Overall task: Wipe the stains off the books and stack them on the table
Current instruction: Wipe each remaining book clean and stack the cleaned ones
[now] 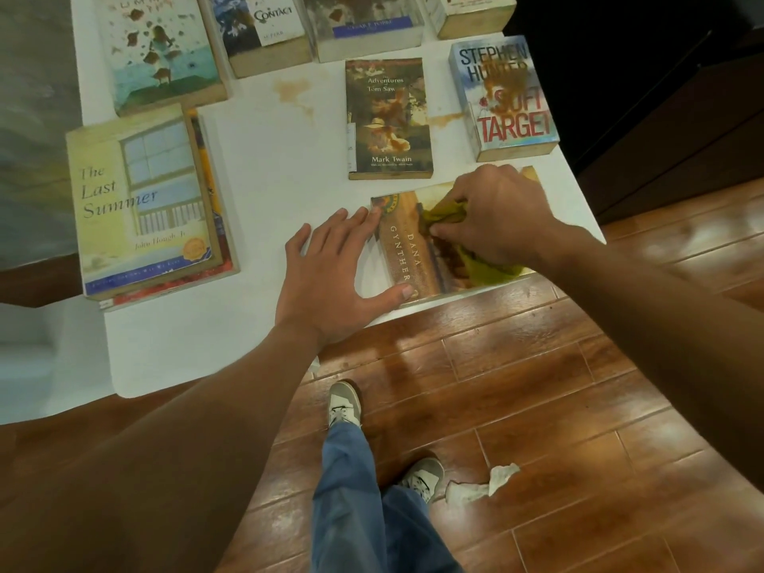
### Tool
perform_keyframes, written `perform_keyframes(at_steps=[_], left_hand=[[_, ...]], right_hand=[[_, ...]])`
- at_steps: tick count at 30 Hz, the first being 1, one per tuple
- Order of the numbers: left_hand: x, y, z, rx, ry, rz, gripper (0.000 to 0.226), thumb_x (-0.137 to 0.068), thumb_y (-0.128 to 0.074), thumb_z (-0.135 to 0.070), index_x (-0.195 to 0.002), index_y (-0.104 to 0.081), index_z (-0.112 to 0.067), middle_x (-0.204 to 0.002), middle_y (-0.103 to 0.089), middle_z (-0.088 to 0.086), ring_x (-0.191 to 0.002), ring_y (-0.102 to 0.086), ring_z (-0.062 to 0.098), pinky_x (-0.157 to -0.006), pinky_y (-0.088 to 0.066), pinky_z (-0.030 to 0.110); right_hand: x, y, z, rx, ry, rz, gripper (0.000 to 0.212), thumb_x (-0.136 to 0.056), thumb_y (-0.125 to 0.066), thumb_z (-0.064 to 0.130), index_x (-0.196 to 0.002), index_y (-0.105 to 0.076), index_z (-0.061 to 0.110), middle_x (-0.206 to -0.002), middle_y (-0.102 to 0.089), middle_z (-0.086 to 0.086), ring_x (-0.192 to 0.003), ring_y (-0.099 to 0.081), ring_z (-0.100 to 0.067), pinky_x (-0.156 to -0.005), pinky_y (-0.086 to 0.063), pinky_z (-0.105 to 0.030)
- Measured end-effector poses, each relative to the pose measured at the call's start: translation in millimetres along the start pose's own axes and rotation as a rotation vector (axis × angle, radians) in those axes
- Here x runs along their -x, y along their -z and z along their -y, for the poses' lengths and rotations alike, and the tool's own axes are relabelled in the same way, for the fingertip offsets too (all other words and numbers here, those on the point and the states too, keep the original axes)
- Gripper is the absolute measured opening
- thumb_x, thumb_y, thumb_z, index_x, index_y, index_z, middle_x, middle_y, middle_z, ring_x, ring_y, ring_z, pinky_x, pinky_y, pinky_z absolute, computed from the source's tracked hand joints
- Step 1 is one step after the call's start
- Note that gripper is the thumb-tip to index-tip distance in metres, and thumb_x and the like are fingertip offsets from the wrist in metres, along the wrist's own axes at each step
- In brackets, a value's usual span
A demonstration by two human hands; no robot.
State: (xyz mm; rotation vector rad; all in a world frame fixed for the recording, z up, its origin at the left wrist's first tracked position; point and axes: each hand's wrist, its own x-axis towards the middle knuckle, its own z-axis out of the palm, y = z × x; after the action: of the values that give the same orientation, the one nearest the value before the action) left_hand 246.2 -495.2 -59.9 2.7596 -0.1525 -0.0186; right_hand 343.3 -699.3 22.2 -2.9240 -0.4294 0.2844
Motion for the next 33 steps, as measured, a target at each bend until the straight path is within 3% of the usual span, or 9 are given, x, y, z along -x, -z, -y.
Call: perform_keyframes(at_steps=[4,8,12,17,21,26,29,31,33], left_hand=[[0,1,1,-0.006,0.005,0.005,0.1,-0.079,-0.03,-0.09,-0.159,-0.016,-0.032,-0.164,-0.027,-0.007,-0.153,-0.017,0.015,-0.122,-0.013,0.051],[-2,1,0,0.0,0.003,-0.002,0.099,-0.079,-0.031,-0.09,-0.159,-0.016,-0.033,-0.164,-0.027,-0.007,-0.153,-0.017,0.015,-0.122,-0.013,0.052],[0,0,1,-0.001,0.01,-0.004,0.099,-0.08,-0.034,-0.089,-0.159,-0.016,-0.033,-0.164,-0.027,-0.008,-0.153,-0.016,0.014,-0.122,-0.013,0.051],[-1,0,0,-0.004,0.01,-0.006,0.099,-0.079,-0.032,-0.09,-0.158,-0.018,-0.032,-0.163,-0.028,-0.007,-0.152,-0.018,0.015,-0.122,-0.013,0.052],[1,0,1,-0.012,0.016,0.002,0.1,-0.079,-0.031,-0.09,-0.159,-0.018,-0.032,-0.164,-0.028,-0.006,-0.152,-0.018,0.015,-0.123,-0.012,0.051],[-3,0,1,-0.024,0.007,-0.001,0.099,-0.079,-0.03,-0.09,-0.159,-0.019,-0.032,-0.164,-0.028,-0.007,-0.152,-0.018,0.015,-0.123,-0.012,0.051],[0,-1,3,-0.025,0.014,0.008,0.1,-0.079,-0.03,-0.091,-0.159,-0.018,-0.032,-0.164,-0.027,-0.006,-0.153,-0.017,0.016,-0.123,-0.011,0.051],[0,-1,2,-0.024,0.016,0.008,0.101,-0.079,-0.031,-0.091,-0.159,-0.017,-0.032,-0.164,-0.026,-0.006,-0.153,-0.017,0.016,-0.123,-0.011,0.051],[-2,0,1,-0.024,0.009,0.008,0.1,-0.079,-0.031,-0.091,-0.159,-0.017,-0.032,-0.164,-0.026,-0.007,-0.153,-0.016,0.015,-0.123,-0.011,0.05]], right_hand=[[-6,-4,1,0.013,-0.08,-0.097,0.032,-0.089,-0.066,0.051,-0.107,-0.073,0.026,-0.101,-0.068,-0.001,-0.089,-0.059,-0.022,-0.072,-0.044,-0.035],[0,-9,5,0.019,0.035,-0.053,0.028,-0.091,-0.065,0.049,-0.11,-0.071,0.03,-0.106,-0.069,0.003,-0.098,-0.061,-0.024,-0.072,-0.038,-0.033],[-8,-9,7,0.018,-0.099,-0.145,0.03,-0.091,-0.065,0.049,-0.109,-0.071,0.027,-0.096,-0.067,-0.001,-0.083,-0.056,-0.021,-0.068,-0.04,-0.033],[-1,-15,19,-0.026,0.05,-0.056,0.029,-0.088,-0.067,0.052,-0.107,-0.071,0.03,-0.103,-0.07,0.003,-0.096,-0.061,-0.023,-0.07,-0.037,-0.032],[-6,-14,22,-0.025,-0.082,-0.147,0.029,-0.09,-0.066,0.05,-0.109,-0.07,0.029,-0.101,-0.069,0.001,-0.095,-0.063,-0.025,-0.068,-0.036,-0.032],[-8,-5,22,-0.08,0.038,0.069,0.029,-0.084,-0.072,0.054,-0.096,-0.073,0.028,-0.089,-0.067,0.004,-0.089,-0.06,-0.021,-0.07,-0.04,-0.031],[-9,-4,17,-0.038,-0.095,-0.066,0.03,-0.087,-0.069,0.053,-0.104,-0.071,0.028,-0.09,-0.061,0.004,-0.085,-0.053,-0.02,-0.07,-0.036,-0.033],[-5,-9,19,-0.064,-0.041,-0.079,0.028,-0.087,-0.069,0.051,-0.103,-0.072,0.029,-0.093,-0.066,0.004,-0.088,-0.058,-0.021,-0.069,-0.036,-0.032],[-2,-5,14,-0.11,0.049,0.101,0.024,-0.083,-0.073,0.051,-0.093,-0.074,0.029,-0.086,-0.066,0.007,-0.089,-0.06,-0.02,-0.068,-0.039,-0.03]])
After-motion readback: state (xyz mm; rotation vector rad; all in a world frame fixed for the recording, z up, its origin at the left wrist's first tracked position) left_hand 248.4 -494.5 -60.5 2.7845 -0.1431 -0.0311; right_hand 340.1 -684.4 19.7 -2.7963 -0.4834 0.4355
